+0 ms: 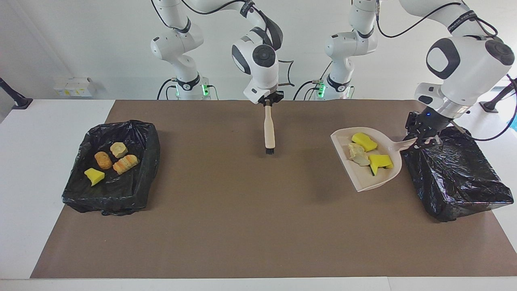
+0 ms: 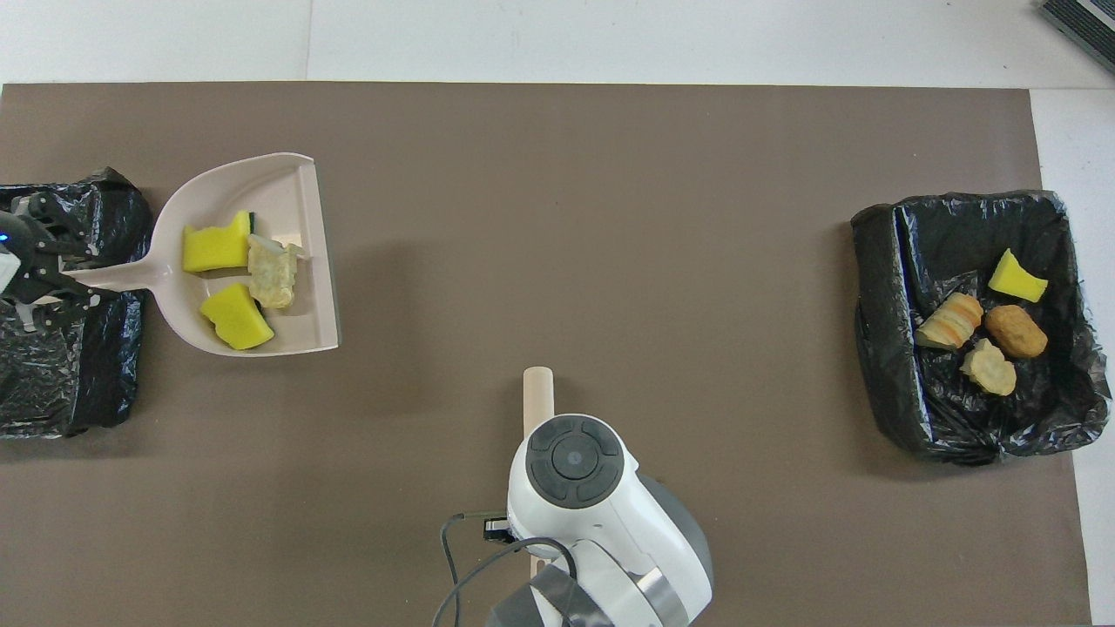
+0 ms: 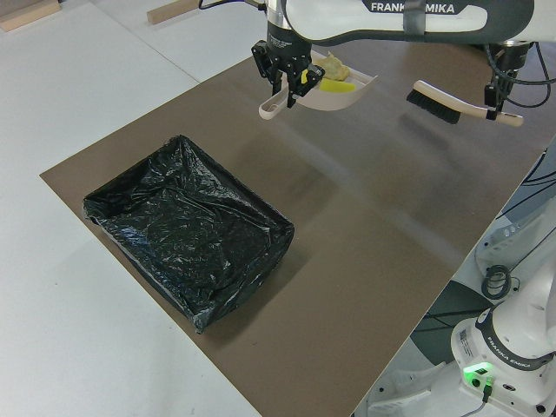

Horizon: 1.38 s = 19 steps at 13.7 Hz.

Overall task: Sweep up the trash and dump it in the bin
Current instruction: 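Tip the dustpan into the bag while the right gripper drops the brush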

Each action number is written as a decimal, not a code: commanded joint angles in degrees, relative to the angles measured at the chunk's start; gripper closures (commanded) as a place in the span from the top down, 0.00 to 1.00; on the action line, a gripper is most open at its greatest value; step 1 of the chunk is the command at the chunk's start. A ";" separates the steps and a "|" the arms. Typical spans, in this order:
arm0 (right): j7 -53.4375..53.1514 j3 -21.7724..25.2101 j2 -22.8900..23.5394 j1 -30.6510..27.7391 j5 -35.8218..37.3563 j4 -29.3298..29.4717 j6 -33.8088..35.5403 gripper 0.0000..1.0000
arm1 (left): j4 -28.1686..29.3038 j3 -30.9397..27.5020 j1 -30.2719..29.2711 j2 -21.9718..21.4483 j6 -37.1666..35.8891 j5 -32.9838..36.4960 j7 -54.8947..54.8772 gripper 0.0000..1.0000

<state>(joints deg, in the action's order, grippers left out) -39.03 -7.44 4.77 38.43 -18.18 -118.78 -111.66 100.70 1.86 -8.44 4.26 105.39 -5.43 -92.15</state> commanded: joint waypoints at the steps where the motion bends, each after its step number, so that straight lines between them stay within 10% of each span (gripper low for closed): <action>1: -0.61 0.06 1.90 0.95 -1.24 -0.31 -2.51 0.00 | -1.82 0.60 -7.35 0.31 -3.26 -1.42 -8.19 0.00; 8: 1.86 0.15 4.10 0.51 -0.63 -1.89 -6.47 0.03 | -5.23 0.25 -22.94 1.00 -3.27 0.50 -20.53 0.00; 9: 2.03 0.32 4.54 0.33 -0.63 -1.46 -6.21 0.28 | -6.46 0.25 -23.38 2.58 -3.26 2.51 -20.53 0.00; 10: 2.47 0.41 4.72 -0.19 -0.45 -1.28 -6.47 0.78 | -8.65 0.33 -23.82 4.24 -3.61 4.19 -20.53 0.00; 11: 3.69 0.41 5.15 -0.54 -0.19 -0.67 -6.56 1.00 | -11.20 0.34 -23.91 5.57 -3.35 5.68 -20.53 0.00; 19: 4.67 0.67 7.09 -7.82 8.50 7.24 -6.64 1.00 | -8.59 0.95 -17.32 6.72 11.68 36.35 -13.60 0.00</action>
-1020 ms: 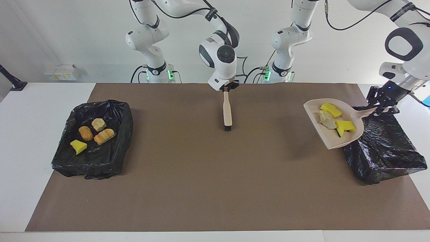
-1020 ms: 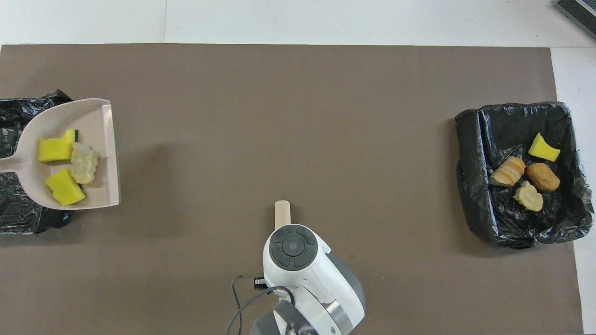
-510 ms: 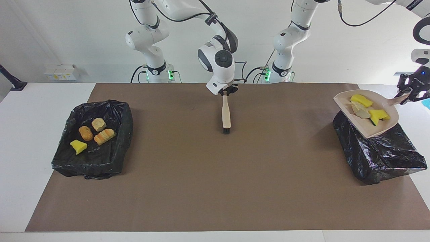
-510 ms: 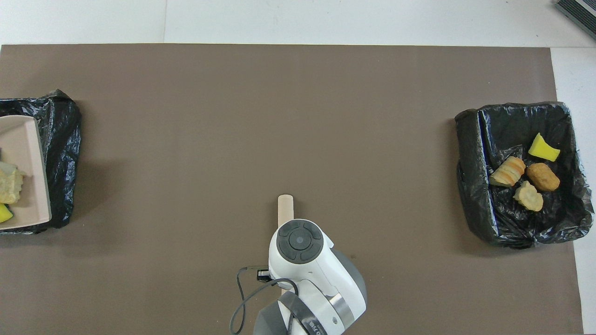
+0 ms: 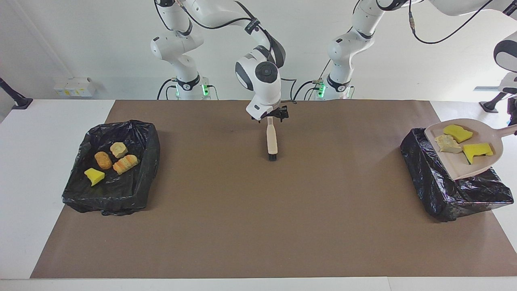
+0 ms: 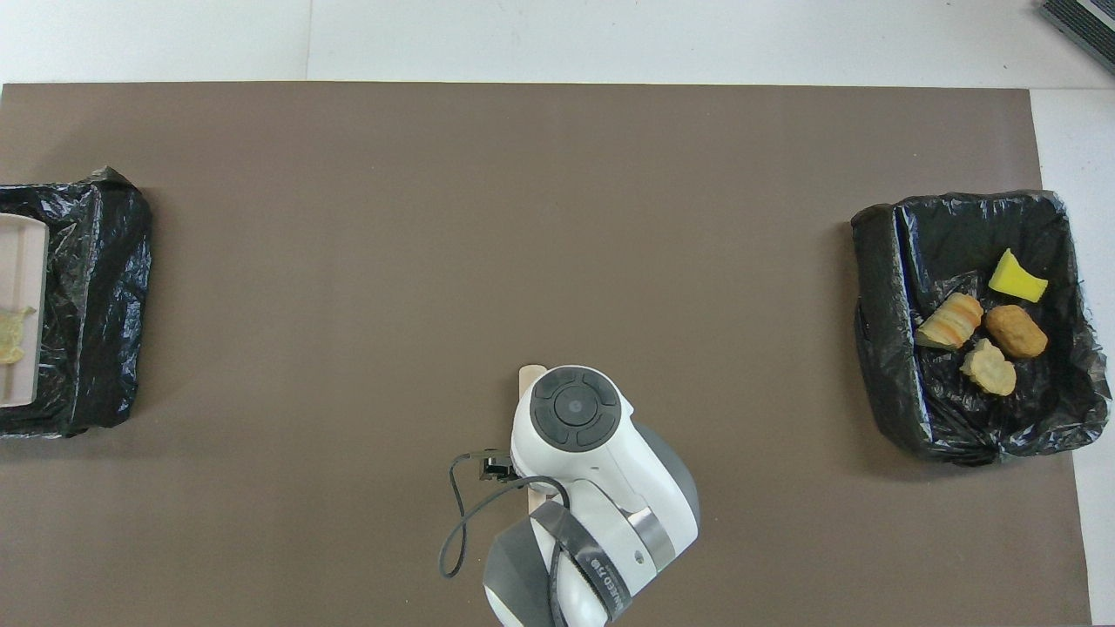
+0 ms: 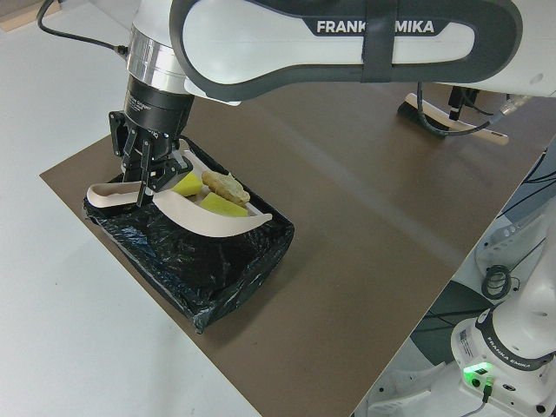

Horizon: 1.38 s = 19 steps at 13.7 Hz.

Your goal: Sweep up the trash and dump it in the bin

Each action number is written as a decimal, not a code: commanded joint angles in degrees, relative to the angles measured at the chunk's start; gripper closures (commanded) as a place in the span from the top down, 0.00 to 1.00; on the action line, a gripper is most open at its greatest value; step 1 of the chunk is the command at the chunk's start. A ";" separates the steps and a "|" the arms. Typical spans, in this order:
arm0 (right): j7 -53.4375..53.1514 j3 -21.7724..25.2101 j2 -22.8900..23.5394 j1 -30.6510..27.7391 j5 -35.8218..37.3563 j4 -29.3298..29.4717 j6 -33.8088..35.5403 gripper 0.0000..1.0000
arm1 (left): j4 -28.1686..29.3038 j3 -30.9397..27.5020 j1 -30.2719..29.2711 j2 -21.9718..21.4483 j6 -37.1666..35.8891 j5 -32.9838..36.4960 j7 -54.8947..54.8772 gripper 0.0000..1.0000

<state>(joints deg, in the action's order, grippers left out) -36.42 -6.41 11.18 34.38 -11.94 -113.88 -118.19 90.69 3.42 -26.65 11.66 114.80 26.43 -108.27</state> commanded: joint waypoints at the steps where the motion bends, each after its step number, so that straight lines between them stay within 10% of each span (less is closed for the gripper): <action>1: 2.32 -0.36 0.60 -5.71 4.09 3.65 -0.12 1.00 | 1.42 -0.70 2.29 -0.68 2.44 8.25 2.80 0.00; 10: 16.63 -0.36 -0.55 -18.04 10.53 10.60 0.50 1.00 | 1.42 -0.61 6.52 -2.87 1.48 37.10 13.35 0.00; 19: 24.28 -0.09 -4.05 -25.32 10.79 14.38 5.94 1.00 | 1.33 -0.52 14.33 -5.77 -7.56 42.05 15.80 0.00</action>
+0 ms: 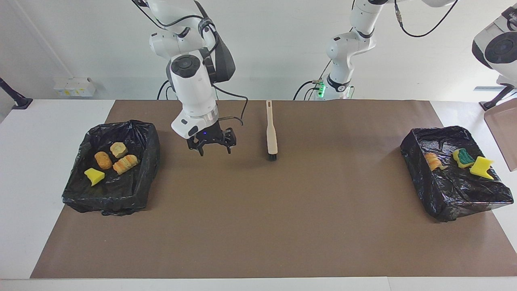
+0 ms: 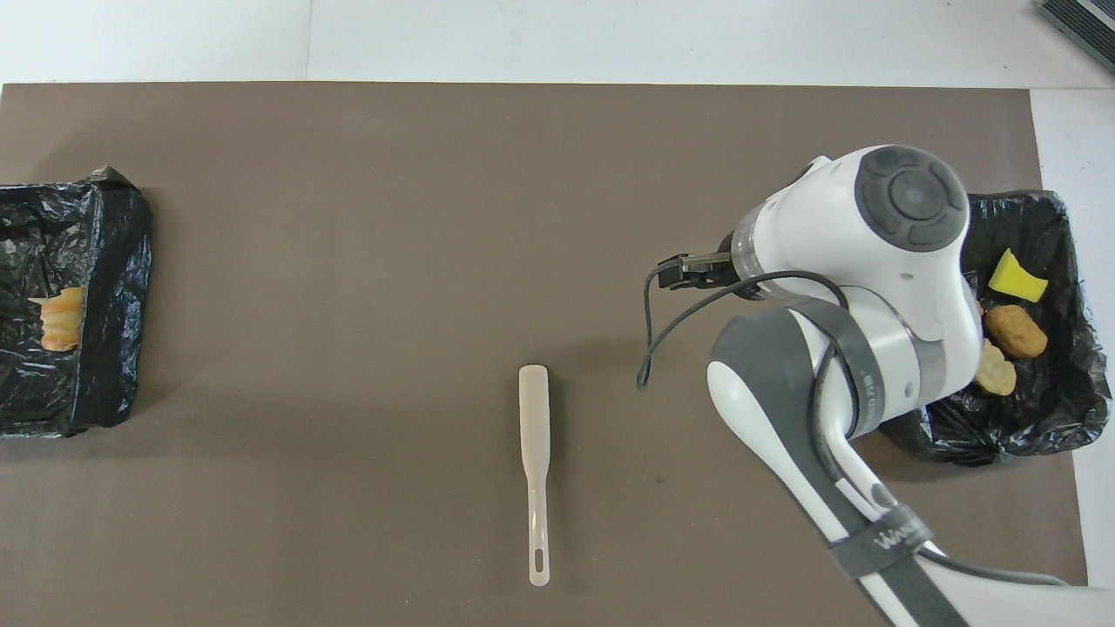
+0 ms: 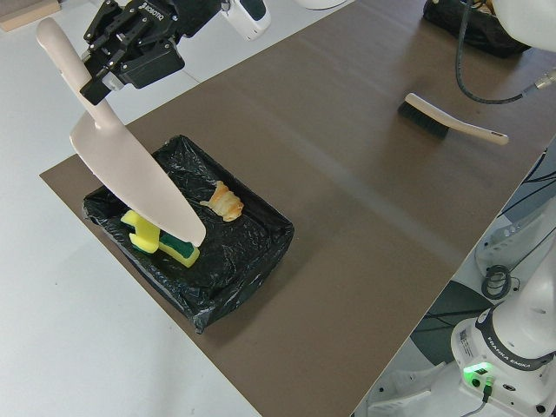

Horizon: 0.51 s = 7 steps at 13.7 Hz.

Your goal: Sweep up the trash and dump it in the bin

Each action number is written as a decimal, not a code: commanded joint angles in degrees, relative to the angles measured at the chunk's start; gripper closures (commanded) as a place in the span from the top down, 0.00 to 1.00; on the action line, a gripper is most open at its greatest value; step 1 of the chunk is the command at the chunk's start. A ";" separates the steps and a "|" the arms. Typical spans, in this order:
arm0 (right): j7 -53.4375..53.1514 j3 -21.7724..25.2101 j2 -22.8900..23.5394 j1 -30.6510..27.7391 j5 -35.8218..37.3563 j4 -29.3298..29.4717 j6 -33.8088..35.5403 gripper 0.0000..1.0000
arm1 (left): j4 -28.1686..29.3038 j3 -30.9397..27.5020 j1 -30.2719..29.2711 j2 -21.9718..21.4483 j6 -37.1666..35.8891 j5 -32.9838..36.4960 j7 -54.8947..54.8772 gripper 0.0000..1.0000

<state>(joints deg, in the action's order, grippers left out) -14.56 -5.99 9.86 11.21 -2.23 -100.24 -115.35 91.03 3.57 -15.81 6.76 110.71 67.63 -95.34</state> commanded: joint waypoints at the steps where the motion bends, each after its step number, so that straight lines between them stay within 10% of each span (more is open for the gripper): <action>1: 3.65 -0.51 -4.57 -3.55 1.09 0.83 4.25 1.00 | 0.99 -0.67 4.99 -0.87 -5.40 -0.64 4.88 0.00; 7: 12.96 0.37 -11.53 -9.97 2.31 3.72 14.43 1.00 | 1.08 -0.67 7.99 -0.87 -8.41 -24.52 6.39 0.00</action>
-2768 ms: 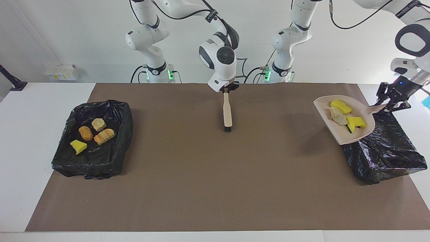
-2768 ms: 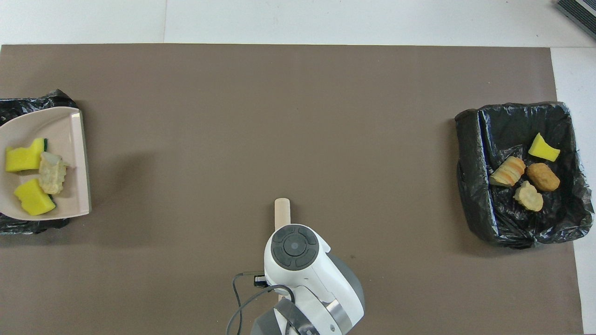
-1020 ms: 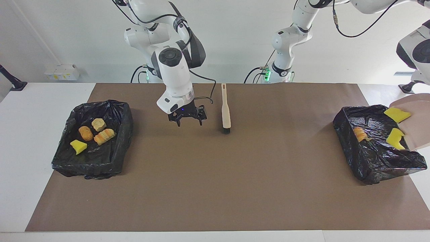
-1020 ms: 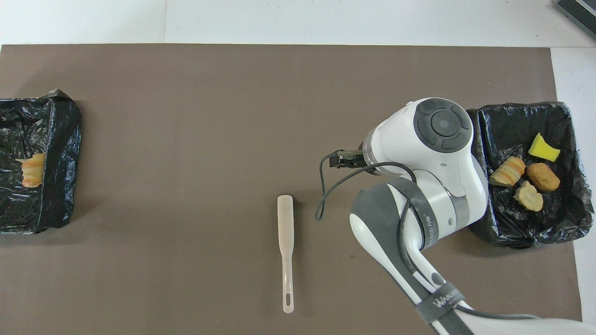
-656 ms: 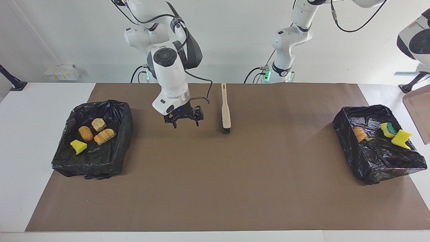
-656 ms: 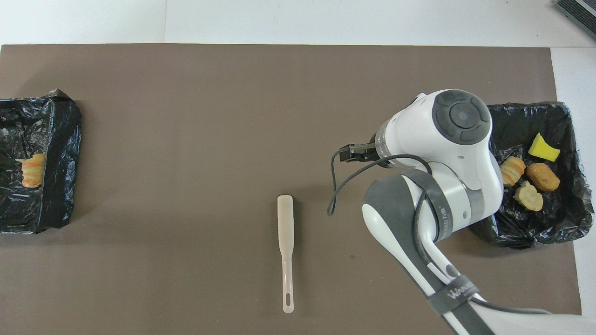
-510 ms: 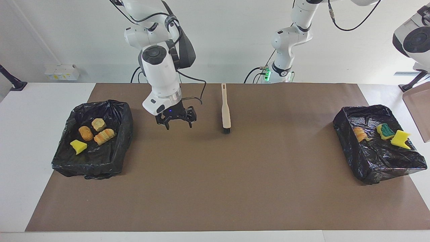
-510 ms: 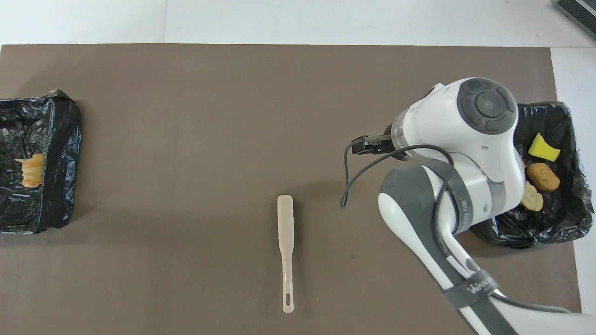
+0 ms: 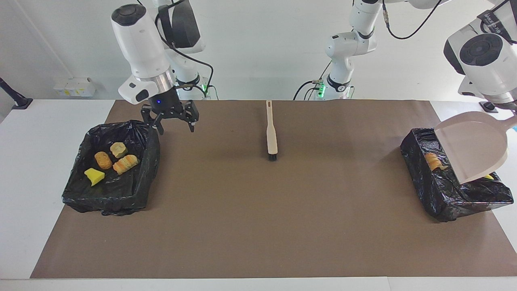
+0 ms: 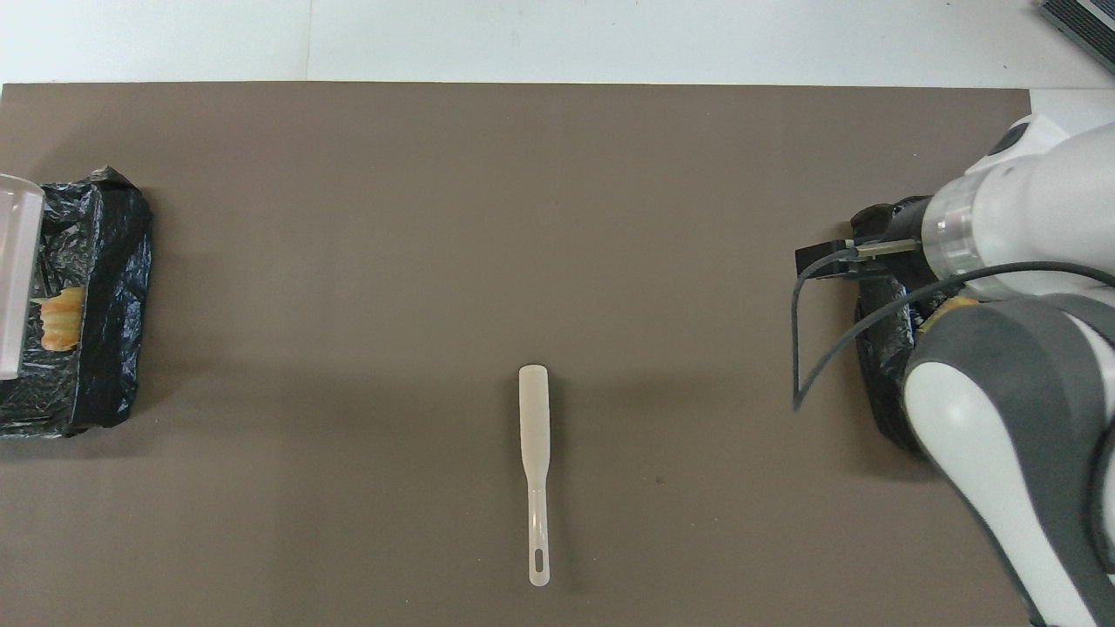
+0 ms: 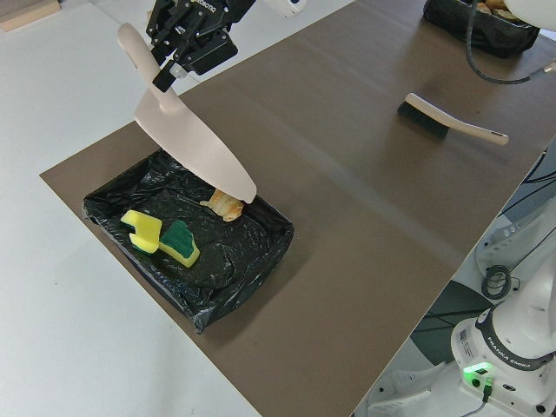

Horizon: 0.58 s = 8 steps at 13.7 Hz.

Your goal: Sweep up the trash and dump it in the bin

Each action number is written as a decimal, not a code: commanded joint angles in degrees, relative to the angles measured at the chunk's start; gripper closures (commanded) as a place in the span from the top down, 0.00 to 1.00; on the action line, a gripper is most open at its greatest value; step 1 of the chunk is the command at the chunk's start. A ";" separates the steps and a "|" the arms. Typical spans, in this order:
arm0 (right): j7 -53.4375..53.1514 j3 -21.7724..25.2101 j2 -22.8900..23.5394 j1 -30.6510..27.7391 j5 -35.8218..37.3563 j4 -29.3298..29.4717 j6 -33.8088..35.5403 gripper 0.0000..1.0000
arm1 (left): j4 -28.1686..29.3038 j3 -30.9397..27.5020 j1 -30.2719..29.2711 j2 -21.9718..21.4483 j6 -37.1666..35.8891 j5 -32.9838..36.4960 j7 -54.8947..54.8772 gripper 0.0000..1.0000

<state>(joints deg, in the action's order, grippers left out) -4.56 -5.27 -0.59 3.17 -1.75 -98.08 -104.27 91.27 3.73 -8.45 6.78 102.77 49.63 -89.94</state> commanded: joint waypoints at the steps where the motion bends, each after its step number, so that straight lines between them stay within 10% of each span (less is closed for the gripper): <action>1: 3.76 -0.36 -1.16 -2.11 4.45 2.62 5.90 1.00 | 1.01 -0.83 -0.15 -0.98 -0.38 -11.88 2.30 0.00; 8: 4.12 9.53 -4.15 3.39 6.58 8.25 17.60 1.00 | 9.62 -0.83 2.04 -1.86 1.21 -27.73 32.94 0.00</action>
<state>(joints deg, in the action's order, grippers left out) -1.76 -0.61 -4.22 2.62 4.91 -90.84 -89.10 97.45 3.34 -7.88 6.59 102.81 25.12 -65.55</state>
